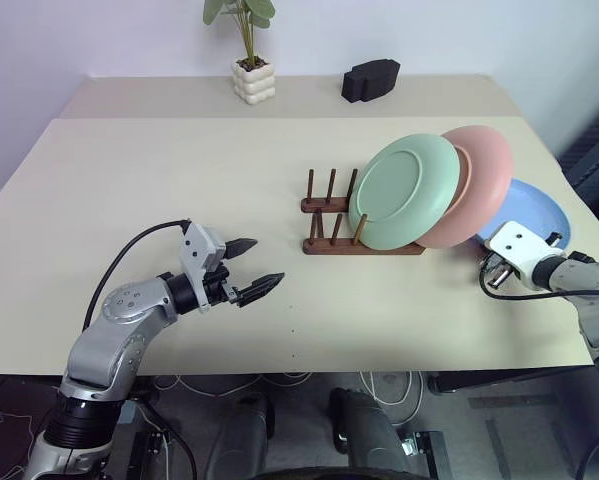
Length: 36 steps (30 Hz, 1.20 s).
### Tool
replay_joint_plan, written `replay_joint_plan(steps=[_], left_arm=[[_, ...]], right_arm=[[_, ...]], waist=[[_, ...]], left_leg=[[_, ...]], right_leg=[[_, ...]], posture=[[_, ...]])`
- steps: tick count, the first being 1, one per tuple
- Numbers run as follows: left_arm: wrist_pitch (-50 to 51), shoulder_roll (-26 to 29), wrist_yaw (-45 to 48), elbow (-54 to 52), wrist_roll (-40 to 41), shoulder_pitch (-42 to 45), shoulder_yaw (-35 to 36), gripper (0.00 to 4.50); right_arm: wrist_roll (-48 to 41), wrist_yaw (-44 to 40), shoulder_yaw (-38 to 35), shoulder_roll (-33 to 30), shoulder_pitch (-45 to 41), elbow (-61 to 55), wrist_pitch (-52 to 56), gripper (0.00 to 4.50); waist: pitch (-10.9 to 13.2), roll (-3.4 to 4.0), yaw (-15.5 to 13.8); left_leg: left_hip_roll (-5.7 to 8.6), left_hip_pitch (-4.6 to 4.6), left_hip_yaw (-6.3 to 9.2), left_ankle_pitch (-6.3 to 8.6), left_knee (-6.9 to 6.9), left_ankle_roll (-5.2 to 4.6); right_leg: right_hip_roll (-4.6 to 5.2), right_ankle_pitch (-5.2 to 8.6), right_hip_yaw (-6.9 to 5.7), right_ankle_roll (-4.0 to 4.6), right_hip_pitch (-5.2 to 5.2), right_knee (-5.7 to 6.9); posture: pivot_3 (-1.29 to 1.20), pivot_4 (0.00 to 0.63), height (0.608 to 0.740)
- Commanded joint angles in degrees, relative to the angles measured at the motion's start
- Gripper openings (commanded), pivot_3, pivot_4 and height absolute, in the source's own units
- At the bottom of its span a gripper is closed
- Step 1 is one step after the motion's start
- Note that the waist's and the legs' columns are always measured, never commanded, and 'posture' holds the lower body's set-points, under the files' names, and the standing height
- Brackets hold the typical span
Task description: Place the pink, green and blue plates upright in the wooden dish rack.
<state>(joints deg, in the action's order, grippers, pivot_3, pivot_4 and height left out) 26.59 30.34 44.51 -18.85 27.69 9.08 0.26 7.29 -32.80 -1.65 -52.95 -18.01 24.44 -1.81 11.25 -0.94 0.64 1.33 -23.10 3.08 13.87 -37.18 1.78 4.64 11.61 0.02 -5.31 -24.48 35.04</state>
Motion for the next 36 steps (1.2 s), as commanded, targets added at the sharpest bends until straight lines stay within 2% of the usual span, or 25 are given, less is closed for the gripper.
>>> replay_joint_plan(steps=[1, 8, 12, 15, 18, 21, 25, 31, 36], left_arm=[[-1.5, -0.2, 0.4, -0.9, 0.0, 0.8, 0.1, 4.50], [-2.2, -0.6, 1.0, 0.7, -0.6, 2.1, -0.4, 4.50], [-2.5, -0.8, 1.0, 1.0, -0.9, 2.3, -0.5, 4.50], [-2.7, -0.8, 0.8, 0.7, -1.0, 1.9, -0.4, 4.50], [-2.8, -0.6, 0.7, 0.4, -1.0, 1.4, 0.1, 4.50], [-3.1, -0.3, -0.1, 0.5, -0.9, 1.1, 1.7, 4.50], [-3.6, 0.6, -0.8, 1.4, -1.2, 0.8, 3.7, 4.50], [-3.9, 1.4, -0.9, 1.6, -1.2, 0.2, 4.7, 4.50], [-3.9, 1.8, -1.1, 1.6, -1.0, -0.2, 5.6, 4.50]], right_arm=[[4.1, 7.2, -3.9, -3.9, -3.2, -1.9, -2.0, 0.03], [10.9, 19.4, -4.9, -8.5, -14.6, -0.3, -6.4, 0.03], [12.6, 20.7, -3.9, -9.2, -19.5, -2.2, -10.4, 0.03], [11.0, 19.2, -2.9, -7.2, -23.5, -5.9, -14.7, 0.03], [3.2, 13.0, -2.3, -2.4, -26.0, -11.1, -15.7, 0.03], [-8.3, 5.0, -1.9, 3.2, -26.3, -19.5, -12.9, 0.03], [-25.0, -2.4, -1.2, 10.1, -25.4, -32.4, -0.7, 0.03], [-42.0, -3.1, -0.4, 17.5, -21.8, -45.2, 16.9, 0.03], [-55.3, 3.7, -2.8, 24.0, -18.6, -50.1, 28.1, 0.03]], waist=[[0.0, 0.01, 0.0], [0.0, 0.05, 0.3], [0.0, 0.05, 0.2], [0.0, 0.05, 0.2], [0.0, 0.04, 0.5], [0.0, 0.05, 0.5], [0.0, 0.05, 0.0], [0.0, 0.03, -0.2], [0.0, 0.04, 0.1]], left_leg=[[0.01, 0.00, 0.00, 0.00, 0.00, 0.00], [0.01, 0.02, -0.04, 0.00, 0.05, 0.00], [0.01, 0.00, -0.03, 0.00, 0.05, 0.00], [0.01, -0.02, -0.04, 0.00, 0.04, 0.00], [-0.01, 0.00, -0.03, 0.00, 0.05, 0.00], [-0.05, 0.03, 0.00, 0.00, 0.07, 0.00], [-0.14, -0.01, 0.06, 0.00, 0.04, -0.01], [-0.14, -0.05, 0.19, 0.00, 0.00, -0.01], [-0.16, -0.04, 0.19, 0.00, 0.03, -0.01]], right_leg=[[0.00, 0.00, 0.00, 0.00, 0.00, 0.00], [-0.01, 0.00, 0.02, 0.01, -0.05, 0.03], [-0.02, 0.00, 0.02, 0.00, -0.05, 0.01], [0.00, 0.00, 0.03, 0.00, -0.05, 0.00], [-0.03, -0.01, 0.03, -0.01, -0.05, 0.01], [-0.06, -0.03, 0.02, -0.04, -0.05, 0.06], [-0.03, -0.04, 0.01, -0.06, -0.05, 0.08], [0.03, -0.01, -0.05, -0.02, -0.02, 0.04], [0.00, -0.01, -0.04, -0.01, -0.07, 0.09]], posture=[[0.00, 0.150, 0.736], [0.00, 0.150, 0.736], [0.00, 0.150, 0.736], [0.00, 0.150, 0.736], [0.00, 0.150, 0.736], [0.00, 0.150, 0.736], [0.00, 0.150, 0.736], [0.00, 0.150, 0.736], [0.00, 0.150, 0.736]])
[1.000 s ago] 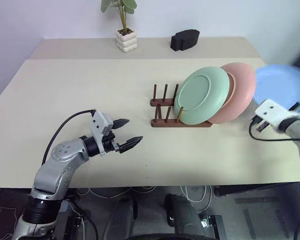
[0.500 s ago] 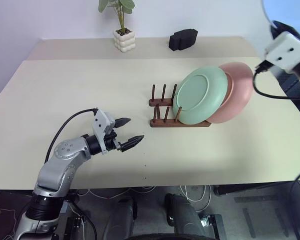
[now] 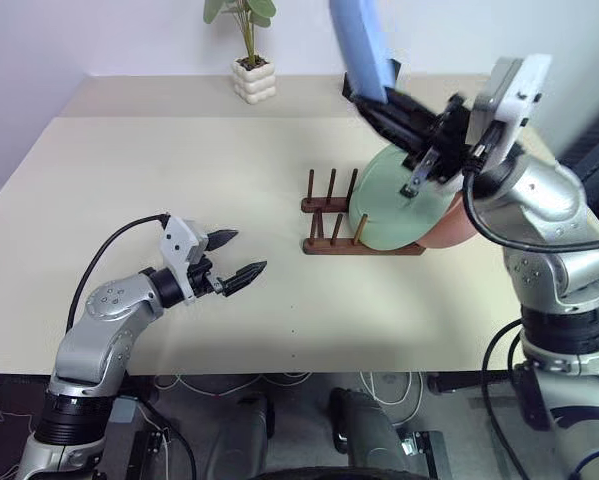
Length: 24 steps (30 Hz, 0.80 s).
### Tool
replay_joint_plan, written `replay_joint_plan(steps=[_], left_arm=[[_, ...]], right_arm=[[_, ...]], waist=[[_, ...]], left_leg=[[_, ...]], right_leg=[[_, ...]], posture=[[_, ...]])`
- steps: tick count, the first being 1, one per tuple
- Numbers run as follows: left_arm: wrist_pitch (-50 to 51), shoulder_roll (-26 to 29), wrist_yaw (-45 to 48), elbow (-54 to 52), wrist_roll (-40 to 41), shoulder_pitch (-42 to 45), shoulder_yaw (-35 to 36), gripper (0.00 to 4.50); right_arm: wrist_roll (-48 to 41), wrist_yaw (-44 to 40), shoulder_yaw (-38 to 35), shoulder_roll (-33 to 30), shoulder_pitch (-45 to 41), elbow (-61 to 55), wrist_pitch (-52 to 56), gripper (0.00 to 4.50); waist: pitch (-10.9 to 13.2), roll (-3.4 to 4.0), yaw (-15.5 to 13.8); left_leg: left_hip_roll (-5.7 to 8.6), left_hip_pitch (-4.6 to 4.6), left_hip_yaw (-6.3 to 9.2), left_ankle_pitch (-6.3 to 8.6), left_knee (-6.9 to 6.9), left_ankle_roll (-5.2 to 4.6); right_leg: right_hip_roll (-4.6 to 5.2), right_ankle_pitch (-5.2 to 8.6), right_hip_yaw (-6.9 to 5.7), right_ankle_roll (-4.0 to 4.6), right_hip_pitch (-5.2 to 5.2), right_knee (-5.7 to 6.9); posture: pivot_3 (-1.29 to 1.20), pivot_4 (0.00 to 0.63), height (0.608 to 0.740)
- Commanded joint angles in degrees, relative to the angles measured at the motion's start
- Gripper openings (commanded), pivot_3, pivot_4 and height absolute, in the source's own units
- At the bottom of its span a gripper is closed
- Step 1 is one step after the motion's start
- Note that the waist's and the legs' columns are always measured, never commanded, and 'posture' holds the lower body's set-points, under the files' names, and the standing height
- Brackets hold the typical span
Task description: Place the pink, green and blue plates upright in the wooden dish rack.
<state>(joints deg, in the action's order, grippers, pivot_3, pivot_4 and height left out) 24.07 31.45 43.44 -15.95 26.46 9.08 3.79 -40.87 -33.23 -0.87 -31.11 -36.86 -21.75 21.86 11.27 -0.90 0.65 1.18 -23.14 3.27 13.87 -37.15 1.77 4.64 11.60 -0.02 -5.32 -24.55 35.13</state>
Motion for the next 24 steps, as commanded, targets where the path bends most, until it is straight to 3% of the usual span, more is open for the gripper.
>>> replay_joint_plan(steps=[1, 11, 24], left_arm=[[-1.4, 0.8, 0.0, -1.3, 0.4, -0.2, 2.2, 4.50], [-2.0, 0.5, 1.0, -1.8, 2.2, 0.0, 3.9, 4.50], [-2.0, 0.6, 1.3, -3.4, 3.8, -0.8, 5.5, 4.50]], right_arm=[[-9.2, 5.6, -4.1, 3.2, 0.8, -4.5, 6.0, 0.03], [-26.5, 20.7, -6.3, 13.8, 4.4, -5.5, 14.8, 0.03], [-27.7, 24.7, -5.6, 17.0, 6.5, -3.9, 16.7, 0.03]], waist=[[0.0, 0.00, 0.1], [0.0, 0.00, 0.1], [0.0, 0.01, 0.2]], left_leg=[[0.00, 0.00, -0.01, 0.00, 0.00, 0.00], [0.00, 0.00, -0.02, 0.00, 0.02, 0.00], [0.01, -0.01, -0.03, 0.00, 0.02, 0.00]], right_leg=[[0.00, 0.00, 0.00, 0.00, 0.00, 0.00], [-0.01, 0.00, 0.00, 0.00, -0.02, -0.01], [-0.03, 0.00, 0.00, 0.00, -0.03, -0.01]], posture=[[0.00, 0.150, 0.736], [0.00, 0.150, 0.736], [0.00, 0.150, 0.736]])
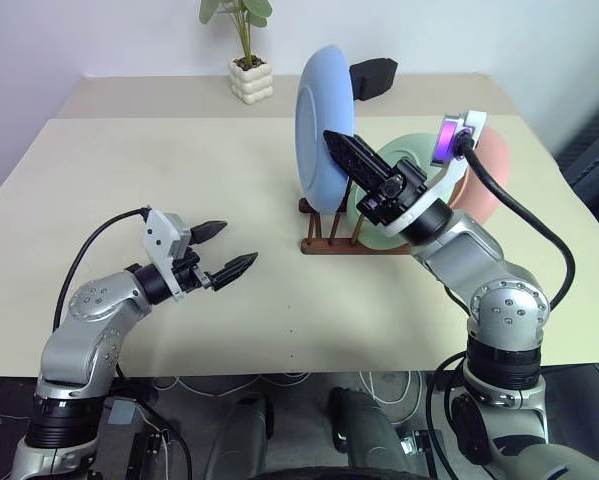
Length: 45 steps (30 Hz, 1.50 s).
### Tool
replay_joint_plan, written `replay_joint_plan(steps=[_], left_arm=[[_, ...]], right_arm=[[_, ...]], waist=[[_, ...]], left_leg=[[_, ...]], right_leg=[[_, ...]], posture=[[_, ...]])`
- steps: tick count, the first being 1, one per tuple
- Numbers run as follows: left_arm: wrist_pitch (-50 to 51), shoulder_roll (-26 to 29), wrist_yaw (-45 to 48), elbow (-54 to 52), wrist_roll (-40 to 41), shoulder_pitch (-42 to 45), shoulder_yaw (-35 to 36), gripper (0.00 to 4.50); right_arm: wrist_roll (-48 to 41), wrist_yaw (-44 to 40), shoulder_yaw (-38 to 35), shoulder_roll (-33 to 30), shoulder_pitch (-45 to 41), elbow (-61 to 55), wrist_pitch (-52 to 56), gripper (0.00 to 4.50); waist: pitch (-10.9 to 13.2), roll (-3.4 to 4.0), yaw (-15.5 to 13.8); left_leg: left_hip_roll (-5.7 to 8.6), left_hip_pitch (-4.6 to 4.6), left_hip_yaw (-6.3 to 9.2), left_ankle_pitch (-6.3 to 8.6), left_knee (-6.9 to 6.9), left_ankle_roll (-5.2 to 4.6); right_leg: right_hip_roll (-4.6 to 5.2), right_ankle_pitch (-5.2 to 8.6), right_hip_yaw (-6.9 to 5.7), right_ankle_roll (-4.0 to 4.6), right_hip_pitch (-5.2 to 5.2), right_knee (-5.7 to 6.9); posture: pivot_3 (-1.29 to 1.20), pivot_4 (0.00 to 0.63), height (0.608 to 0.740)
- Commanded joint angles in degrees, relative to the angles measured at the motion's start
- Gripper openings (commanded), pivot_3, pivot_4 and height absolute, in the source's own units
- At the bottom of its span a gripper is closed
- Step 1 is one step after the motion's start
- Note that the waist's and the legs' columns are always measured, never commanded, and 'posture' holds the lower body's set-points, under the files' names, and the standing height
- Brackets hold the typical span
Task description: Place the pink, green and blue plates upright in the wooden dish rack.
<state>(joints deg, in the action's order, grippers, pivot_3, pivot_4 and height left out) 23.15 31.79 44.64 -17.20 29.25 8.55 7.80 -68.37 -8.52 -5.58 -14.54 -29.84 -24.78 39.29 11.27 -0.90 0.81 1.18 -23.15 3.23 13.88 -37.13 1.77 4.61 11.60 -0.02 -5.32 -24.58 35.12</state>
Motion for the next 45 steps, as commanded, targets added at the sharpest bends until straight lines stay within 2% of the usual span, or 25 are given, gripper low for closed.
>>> replay_joint_plan(steps=[1, 36, 40, 45], left_arm=[[-1.1, 0.3, 0.1, -2.2, 1.0, -0.3, 1.5, 4.50], [-0.8, 0.4, -0.3, -2.2, 0.4, -0.3, 0.5, 4.50], [-0.8, 0.3, -0.3, -2.1, 0.3, -0.3, 0.5, 4.50], [-0.9, 0.2, -0.4, -2.1, 0.2, -0.3, 0.4, 4.50]], right_arm=[[-0.1, 0.0, -0.9, 0.5, -0.5, -0.8, -0.8, 0.03], [1.4, 3.7, -1.8, 1.2, 2.8, 1.3, 0.1, 0.03], [1.3, 3.6, -1.8, 1.1, 2.8, 1.4, 0.1, 1.56], [2.1, 3.6, -1.9, 0.8, 2.9, 1.4, -0.1, 4.08]], waist=[[0.0, 0.00, 0.0], [0.0, 0.00, 0.0], [0.0, 0.00, 0.0], [0.0, 0.01, 0.0]], left_leg=[[0.00, 0.00, 0.00, 0.00, 0.00, 0.00], [-0.01, -0.04, 0.00, 0.00, 0.02, 0.00], [-0.01, -0.05, 0.00, 0.00, 0.02, 0.00], [-0.01, -0.06, 0.00, 0.00, 0.02, 0.00]], right_leg=[[0.00, 0.00, 0.00, 0.00, 0.00, 0.00], [0.00, 0.02, 0.00, 0.02, -0.02, -0.04], [0.00, 0.02, 0.00, 0.02, -0.03, -0.05], [0.00, 0.02, 0.00, 0.02, -0.05, -0.05]], posture=[[0.00, 0.150, 0.736], [0.00, 0.150, 0.736], [0.00, 0.150, 0.736], [0.00, 0.150, 0.736]])
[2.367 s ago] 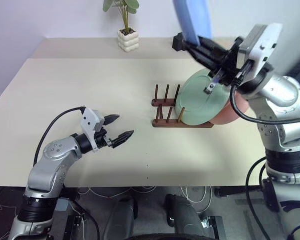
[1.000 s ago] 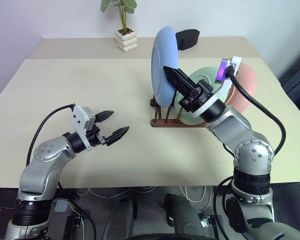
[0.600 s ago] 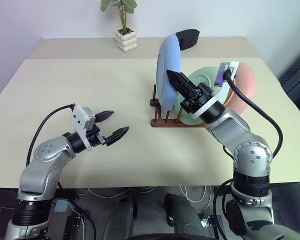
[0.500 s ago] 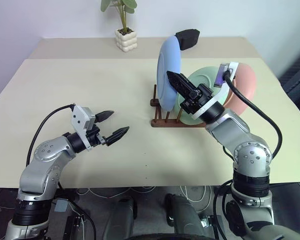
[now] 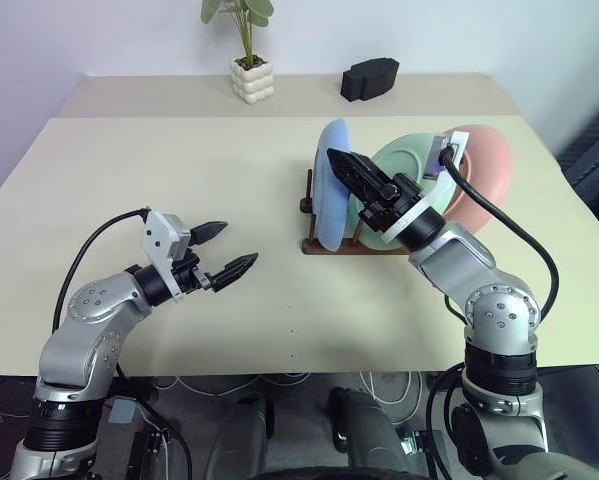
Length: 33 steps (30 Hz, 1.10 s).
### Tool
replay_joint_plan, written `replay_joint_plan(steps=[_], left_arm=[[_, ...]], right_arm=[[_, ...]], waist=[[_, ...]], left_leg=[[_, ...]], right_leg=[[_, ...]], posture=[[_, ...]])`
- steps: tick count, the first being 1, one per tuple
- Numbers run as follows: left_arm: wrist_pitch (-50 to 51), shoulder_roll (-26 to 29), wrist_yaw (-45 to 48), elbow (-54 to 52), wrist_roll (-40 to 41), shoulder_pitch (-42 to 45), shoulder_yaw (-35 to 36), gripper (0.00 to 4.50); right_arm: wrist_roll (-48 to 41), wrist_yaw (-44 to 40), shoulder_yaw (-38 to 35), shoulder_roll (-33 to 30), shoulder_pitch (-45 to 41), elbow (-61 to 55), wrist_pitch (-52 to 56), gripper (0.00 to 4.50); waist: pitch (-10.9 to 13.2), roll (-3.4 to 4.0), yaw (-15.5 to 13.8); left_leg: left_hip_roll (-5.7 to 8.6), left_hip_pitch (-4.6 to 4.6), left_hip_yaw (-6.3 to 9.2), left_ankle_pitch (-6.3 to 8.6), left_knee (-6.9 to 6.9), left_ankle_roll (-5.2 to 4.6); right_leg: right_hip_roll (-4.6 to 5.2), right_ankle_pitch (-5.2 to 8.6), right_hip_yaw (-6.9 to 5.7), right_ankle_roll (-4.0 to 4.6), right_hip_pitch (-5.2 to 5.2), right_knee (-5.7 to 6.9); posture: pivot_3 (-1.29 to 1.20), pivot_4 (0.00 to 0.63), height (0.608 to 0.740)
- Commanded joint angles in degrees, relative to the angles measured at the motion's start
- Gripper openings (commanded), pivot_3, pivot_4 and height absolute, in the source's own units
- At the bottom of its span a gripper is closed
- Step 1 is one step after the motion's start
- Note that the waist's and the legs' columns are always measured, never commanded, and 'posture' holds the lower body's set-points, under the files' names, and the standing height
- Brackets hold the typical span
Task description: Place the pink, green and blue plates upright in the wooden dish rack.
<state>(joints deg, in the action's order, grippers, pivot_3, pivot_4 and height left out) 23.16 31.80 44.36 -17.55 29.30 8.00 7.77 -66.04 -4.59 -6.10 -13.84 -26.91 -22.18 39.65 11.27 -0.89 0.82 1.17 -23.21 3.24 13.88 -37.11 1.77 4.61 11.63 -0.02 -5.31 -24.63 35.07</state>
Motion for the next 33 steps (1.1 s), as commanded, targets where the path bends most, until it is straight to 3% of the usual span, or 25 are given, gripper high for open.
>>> replay_joint_plan(steps=[1, 12, 20, 24, 29, 33], left_arm=[[-0.9, 0.2, -0.1, -1.7, 0.2, 0.2, 0.4, 4.50], [-1.0, 0.0, -0.4, -1.9, 0.2, 0.0, 0.1, 4.50], [-1.1, 0.0, -0.3, -1.8, 0.2, -0.2, -0.1, 4.50], [-1.0, 0.0, -0.2, -1.9, 0.4, -0.1, -0.1, 4.50], [-0.9, -0.2, 1.0, -0.6, 0.5, 0.8, -1.3, 4.50], [-0.9, -0.9, 2.7, 0.6, 1.2, 2.4, -2.3, 4.50]], right_arm=[[0.0, -0.4, -1.4, 0.1, -0.1, -1.2, -0.6, 4.08], [3.1, -2.3, -3.4, -1.6, -2.3, -0.6, -2.3, 4.08], [7.2, -5.9, -7.1, -8.3, -6.2, 0.4, -3.2, 4.08], [10.9, -12.8, -8.6, -17.2, -4.6, -1.3, -2.9, 2.79], [17.4, -28.2, -12.7, -34.5, 4.6, -2.9, -4.0, 0.18], [19.1, -36.0, -16.9, -42.7, 13.8, -4.4, -2.7, 0.03]], waist=[[0.0, 0.00, 0.0], [0.0, 0.00, 0.0], [0.0, 0.02, -0.1], [0.0, 0.03, -0.2], [0.0, 0.02, -0.5], [0.0, 0.01, -0.4]], left_leg=[[0.00, 0.00, 0.00, 0.00, 0.00, 0.00], [0.00, -0.04, 0.00, 0.00, 0.00, 0.00], [0.00, -0.07, 0.00, 0.00, 0.02, 0.00], [0.02, -0.14, -0.01, 0.00, 0.00, 0.00], [0.04, -0.18, -0.01, 0.05, 0.01, -0.08], [0.02, -0.18, -0.09, 0.07, -0.01, -0.11]], right_leg=[[0.00, 0.00, 0.00, 0.00, 0.00, 0.00], [0.00, 0.00, 0.00, 0.00, -0.03, -0.01], [0.00, 0.00, -0.01, 0.00, -0.06, -0.03], [0.04, 0.01, -0.02, 0.00, -0.08, -0.10], [0.07, 0.05, -0.05, -0.05, -0.07, -0.17], [0.07, 0.10, -0.04, -0.11, -0.06, -0.23]], posture=[[0.00, 0.150, 0.736], [0.00, 0.150, 0.736], [0.00, 0.150, 0.736], [0.00, 0.150, 0.736], [0.00, 0.150, 0.736], [0.00, 0.150, 0.736]])
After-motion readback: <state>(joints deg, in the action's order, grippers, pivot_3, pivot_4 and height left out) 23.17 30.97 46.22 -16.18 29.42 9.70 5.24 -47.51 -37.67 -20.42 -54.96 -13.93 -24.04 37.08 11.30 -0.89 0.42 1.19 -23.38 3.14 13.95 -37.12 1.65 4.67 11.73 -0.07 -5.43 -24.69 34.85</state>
